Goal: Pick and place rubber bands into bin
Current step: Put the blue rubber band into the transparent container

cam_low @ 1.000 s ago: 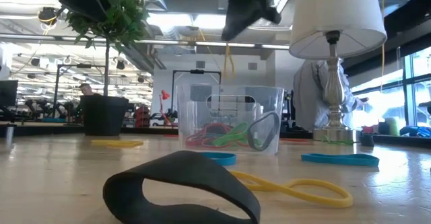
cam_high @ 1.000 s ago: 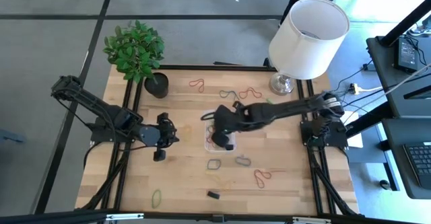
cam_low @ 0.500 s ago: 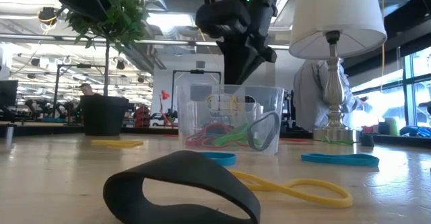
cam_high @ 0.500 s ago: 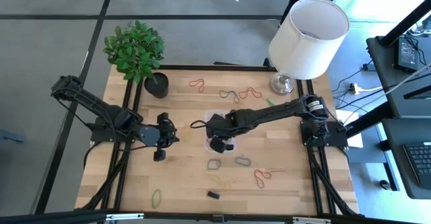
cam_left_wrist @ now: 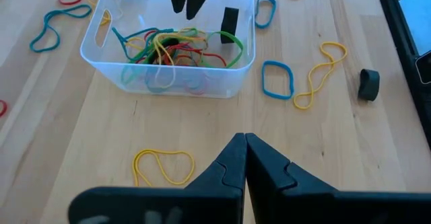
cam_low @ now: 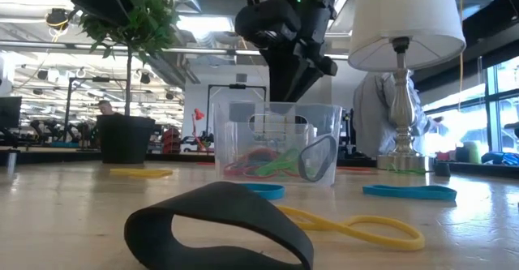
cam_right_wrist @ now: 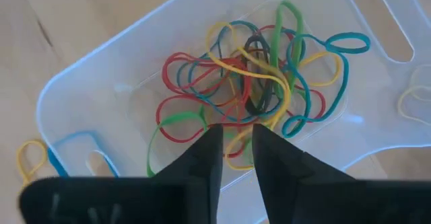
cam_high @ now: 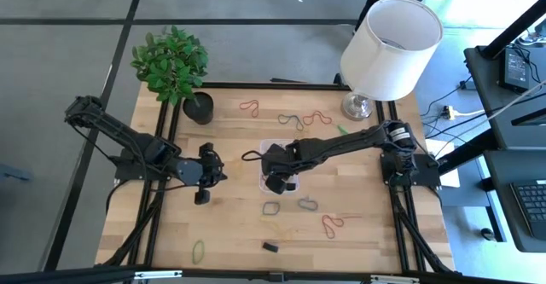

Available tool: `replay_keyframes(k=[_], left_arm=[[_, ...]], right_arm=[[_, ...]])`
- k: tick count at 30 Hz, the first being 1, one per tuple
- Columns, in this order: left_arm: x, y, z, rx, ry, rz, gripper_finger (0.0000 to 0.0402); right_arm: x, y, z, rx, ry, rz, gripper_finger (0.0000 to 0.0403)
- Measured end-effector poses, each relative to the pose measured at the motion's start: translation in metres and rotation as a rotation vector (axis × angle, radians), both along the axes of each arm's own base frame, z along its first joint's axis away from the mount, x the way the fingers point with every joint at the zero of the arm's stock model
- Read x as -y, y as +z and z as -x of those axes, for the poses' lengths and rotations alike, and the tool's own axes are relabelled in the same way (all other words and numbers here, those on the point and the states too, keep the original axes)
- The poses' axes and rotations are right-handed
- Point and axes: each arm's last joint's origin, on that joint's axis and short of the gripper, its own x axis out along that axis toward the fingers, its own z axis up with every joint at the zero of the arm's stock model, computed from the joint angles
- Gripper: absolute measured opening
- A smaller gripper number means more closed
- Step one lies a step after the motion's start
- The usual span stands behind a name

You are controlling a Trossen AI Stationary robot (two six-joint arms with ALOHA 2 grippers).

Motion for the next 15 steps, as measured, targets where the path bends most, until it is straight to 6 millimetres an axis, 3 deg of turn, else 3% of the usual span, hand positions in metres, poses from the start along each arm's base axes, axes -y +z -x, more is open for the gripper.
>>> replay_keyframes(k=[7,11,15], left_arm=[[0.000,0.000,0.000,-0.002,0.000,0.000,0.0003],[0.000,0.000,0.000,-0.001,0.002,0.003,0.0003],[0.000,0.000,0.000,-0.004,-0.003,0.007,0.0003]], right_arm=[[-0.009,0.015,0.015,-0.051,0.041,-0.051,0.0092],[-0.028,0.036,0.034,-0.034,0.070,-0.008,0.0092],[-0.051,0.045,0.060,0.002,0.067,0.022,0.0092]])
